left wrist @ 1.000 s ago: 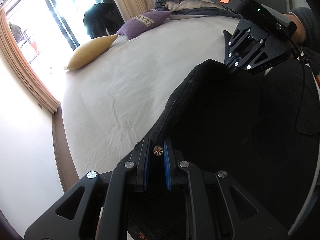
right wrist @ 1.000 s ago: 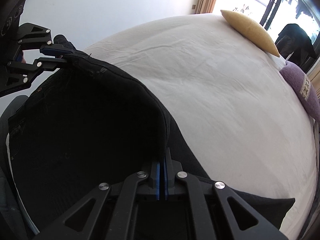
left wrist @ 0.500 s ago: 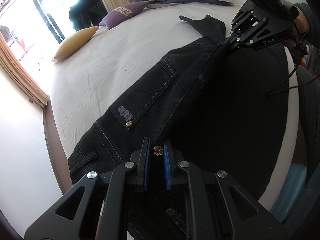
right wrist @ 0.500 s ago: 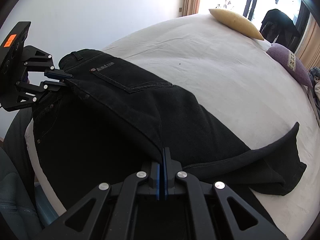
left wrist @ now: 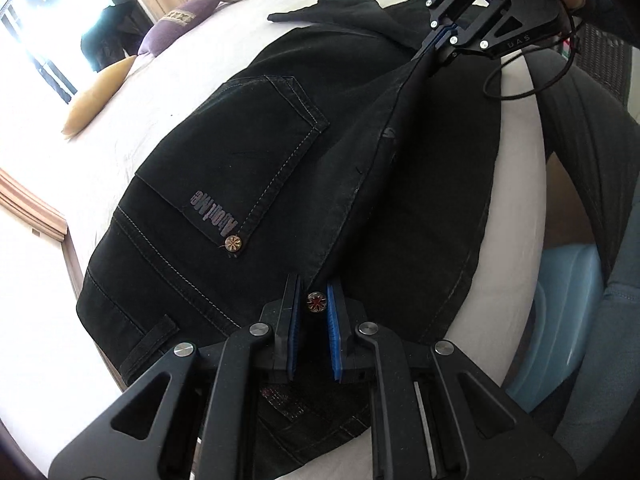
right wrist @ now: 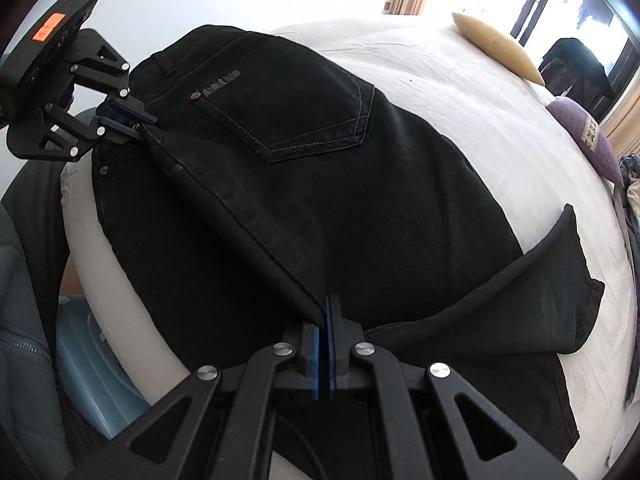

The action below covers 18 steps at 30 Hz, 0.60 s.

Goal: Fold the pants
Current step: 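Lift the waistband with both tools and fold the jeans over lengthwise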

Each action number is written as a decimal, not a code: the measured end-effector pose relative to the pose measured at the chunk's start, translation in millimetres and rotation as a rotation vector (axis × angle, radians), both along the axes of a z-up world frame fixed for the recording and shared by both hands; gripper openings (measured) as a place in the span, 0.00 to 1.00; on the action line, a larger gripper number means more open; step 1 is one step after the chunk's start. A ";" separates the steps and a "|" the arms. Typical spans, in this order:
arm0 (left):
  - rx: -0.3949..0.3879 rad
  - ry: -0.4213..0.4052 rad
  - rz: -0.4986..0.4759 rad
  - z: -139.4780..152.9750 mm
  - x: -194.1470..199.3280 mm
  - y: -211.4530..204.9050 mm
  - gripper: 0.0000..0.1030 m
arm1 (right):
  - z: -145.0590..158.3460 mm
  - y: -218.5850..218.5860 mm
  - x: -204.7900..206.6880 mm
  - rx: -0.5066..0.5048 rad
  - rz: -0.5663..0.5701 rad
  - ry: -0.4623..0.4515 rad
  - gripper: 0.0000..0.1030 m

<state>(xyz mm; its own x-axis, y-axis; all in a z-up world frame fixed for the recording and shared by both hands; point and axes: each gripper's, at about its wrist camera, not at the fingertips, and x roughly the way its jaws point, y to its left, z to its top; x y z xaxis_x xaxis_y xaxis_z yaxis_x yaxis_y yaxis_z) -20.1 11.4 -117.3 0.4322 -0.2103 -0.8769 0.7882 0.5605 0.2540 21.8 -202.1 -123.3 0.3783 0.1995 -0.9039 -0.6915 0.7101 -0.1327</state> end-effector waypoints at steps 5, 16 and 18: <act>0.005 0.018 -0.008 -5.0 -2.6 2.8 0.11 | -7.0 8.3 -20.8 -0.043 0.022 -0.026 0.03; 0.005 0.045 -0.047 0.4 -18.4 -4.9 0.11 | -10.6 11.5 -28.9 -0.064 0.025 -0.026 0.03; 0.005 0.054 -0.054 -0.6 -24.6 -6.4 0.11 | -10.0 10.1 -24.9 -0.061 0.024 -0.023 0.03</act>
<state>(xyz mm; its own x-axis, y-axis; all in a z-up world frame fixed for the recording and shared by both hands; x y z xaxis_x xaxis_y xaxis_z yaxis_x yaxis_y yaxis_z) -44.7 4.9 -117.9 0.3724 -0.2275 -0.8997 0.8298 0.5159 0.2130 -3.1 -191.9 -133.4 0.3953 0.1537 -0.9056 -0.7041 0.6838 -0.1913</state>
